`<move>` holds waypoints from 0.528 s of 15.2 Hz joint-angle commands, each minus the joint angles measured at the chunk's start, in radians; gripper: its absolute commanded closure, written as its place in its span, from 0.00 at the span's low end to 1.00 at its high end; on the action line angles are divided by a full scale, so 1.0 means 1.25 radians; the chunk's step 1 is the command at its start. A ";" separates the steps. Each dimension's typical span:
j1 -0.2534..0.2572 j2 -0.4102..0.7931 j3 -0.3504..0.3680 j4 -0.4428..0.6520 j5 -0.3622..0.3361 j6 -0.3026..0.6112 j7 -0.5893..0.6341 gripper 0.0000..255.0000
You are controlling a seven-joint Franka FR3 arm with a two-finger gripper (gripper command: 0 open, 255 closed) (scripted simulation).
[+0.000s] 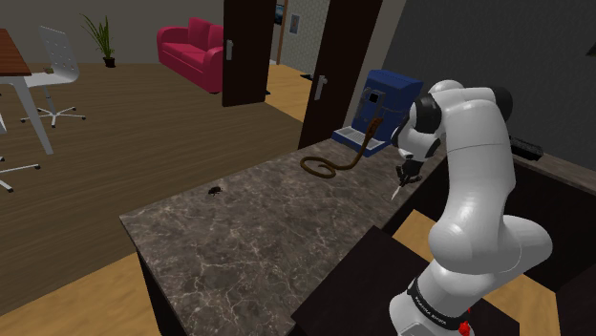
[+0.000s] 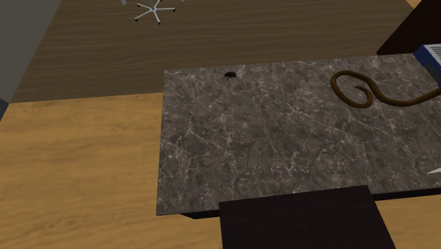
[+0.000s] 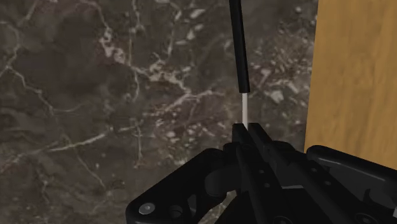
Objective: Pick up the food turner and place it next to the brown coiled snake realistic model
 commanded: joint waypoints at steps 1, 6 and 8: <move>-0.004 0.004 0.004 0.000 -0.001 0.002 0.000 1.00; -0.004 0.004 0.004 0.000 -0.001 0.002 0.000 1.00; -0.004 0.004 0.004 0.002 -0.001 0.001 0.000 0.00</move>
